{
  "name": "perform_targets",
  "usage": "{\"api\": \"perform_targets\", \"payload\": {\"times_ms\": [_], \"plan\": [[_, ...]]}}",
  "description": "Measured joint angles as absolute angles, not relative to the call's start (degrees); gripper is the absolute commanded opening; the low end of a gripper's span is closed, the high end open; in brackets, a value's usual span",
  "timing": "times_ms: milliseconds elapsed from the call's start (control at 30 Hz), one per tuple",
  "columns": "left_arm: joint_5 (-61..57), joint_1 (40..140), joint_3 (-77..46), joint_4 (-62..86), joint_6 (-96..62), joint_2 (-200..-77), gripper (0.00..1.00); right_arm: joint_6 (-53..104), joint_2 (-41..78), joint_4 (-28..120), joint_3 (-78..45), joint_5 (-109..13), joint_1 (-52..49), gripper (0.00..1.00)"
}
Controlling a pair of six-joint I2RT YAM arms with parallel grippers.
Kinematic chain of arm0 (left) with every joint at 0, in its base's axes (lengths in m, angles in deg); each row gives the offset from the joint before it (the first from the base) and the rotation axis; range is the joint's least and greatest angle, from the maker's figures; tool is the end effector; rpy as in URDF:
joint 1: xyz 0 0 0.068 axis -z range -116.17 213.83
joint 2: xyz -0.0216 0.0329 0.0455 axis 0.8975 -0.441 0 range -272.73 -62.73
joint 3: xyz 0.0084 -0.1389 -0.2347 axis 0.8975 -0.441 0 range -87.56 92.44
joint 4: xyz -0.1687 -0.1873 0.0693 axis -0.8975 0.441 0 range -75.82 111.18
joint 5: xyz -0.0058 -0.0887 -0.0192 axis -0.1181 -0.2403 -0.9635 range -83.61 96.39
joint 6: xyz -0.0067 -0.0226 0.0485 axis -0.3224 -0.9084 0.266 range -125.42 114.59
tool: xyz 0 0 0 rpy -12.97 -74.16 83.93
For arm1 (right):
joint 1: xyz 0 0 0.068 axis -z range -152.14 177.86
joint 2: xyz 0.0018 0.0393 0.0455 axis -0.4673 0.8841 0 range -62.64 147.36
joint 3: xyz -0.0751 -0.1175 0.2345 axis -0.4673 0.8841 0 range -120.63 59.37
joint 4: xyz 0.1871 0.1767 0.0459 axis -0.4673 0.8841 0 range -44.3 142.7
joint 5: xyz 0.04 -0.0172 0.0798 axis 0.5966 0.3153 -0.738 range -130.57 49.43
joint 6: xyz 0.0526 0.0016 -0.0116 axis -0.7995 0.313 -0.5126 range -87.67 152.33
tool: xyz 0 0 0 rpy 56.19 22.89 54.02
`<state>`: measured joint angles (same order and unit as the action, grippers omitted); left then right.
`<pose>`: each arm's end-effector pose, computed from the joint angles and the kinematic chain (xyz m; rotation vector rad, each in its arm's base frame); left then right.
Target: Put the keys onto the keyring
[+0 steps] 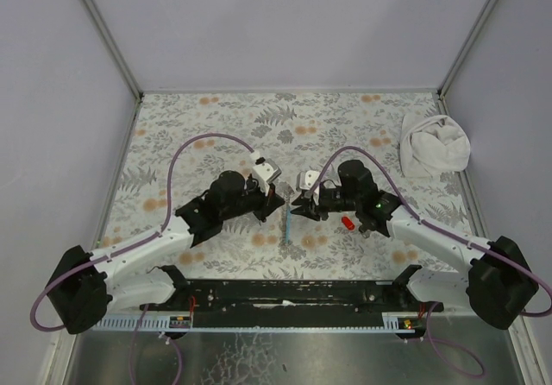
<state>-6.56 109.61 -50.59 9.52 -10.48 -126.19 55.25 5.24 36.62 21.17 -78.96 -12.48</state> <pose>0.1679 -0.1840 0.2537 0.8494 1.8425 -0.7951 0.1827 0.1842 0.2531 -1.3759 1.3669 0.8465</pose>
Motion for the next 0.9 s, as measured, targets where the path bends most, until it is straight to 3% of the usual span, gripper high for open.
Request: {"api": "perform_targets", "payload": {"times_ms": [900], "plan": [[-6.67,112.37,-50.68,12.91,-7.57,-123.07,0.0,72.06,7.71,49.21,11.51,-82.61,-12.48,0.32]]}}
